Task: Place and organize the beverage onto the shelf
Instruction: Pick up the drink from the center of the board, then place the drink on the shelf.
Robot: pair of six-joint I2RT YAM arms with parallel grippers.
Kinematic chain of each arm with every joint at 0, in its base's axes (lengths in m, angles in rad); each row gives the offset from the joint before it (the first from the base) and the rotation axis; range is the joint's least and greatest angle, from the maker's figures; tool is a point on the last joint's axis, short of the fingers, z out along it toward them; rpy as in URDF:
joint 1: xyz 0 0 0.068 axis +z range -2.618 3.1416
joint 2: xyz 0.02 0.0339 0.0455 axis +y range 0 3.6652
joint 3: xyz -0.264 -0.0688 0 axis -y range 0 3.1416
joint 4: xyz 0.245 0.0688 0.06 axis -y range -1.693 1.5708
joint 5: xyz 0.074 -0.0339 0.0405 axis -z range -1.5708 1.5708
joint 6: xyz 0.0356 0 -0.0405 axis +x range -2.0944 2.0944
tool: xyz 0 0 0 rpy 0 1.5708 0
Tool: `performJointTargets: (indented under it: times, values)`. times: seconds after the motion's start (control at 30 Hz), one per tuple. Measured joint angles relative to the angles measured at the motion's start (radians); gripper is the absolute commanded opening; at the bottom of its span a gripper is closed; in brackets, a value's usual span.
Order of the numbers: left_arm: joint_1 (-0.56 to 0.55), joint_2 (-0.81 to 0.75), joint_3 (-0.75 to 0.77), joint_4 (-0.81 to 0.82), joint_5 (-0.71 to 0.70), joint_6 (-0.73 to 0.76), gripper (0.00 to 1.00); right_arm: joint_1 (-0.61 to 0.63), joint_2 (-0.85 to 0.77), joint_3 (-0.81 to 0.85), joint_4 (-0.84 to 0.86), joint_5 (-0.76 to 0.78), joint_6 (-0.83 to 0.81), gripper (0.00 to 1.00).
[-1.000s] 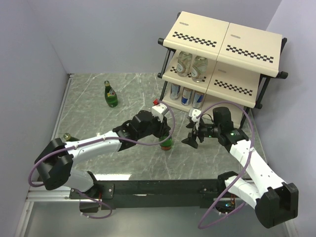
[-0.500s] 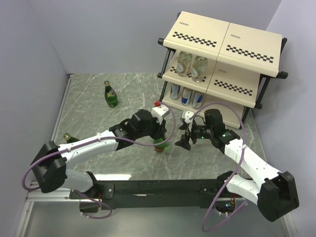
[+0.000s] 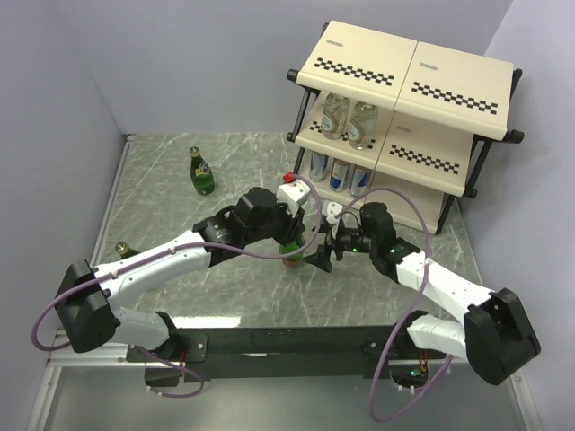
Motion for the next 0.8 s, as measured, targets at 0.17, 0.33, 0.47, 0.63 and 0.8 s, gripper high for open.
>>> performJointTargets:
  times: [0.17,0.33,0.47,0.63,0.8]
  values:
    - [0.000,0.000,0.019,-0.019,0.000,0.004,0.00,0.017,0.080,0.067,0.020,-0.008,0.039,1.00]
    - [0.000,0.000,0.060,-0.047,0.000,0.013,0.00,0.026,0.134,0.108,0.040,-0.035,0.075,1.00]
    - [0.000,0.000,0.082,-0.045,0.000,0.020,0.00,0.037,0.151,0.108,0.075,-0.051,0.119,1.00]
    - [0.000,-0.014,0.092,-0.044,0.000,0.018,0.00,0.038,0.155,0.104,0.209,-0.055,0.217,1.00]
    - [0.000,-0.035,0.105,-0.045,0.000,0.008,0.00,0.045,0.177,0.098,0.357,-0.057,0.309,1.00]
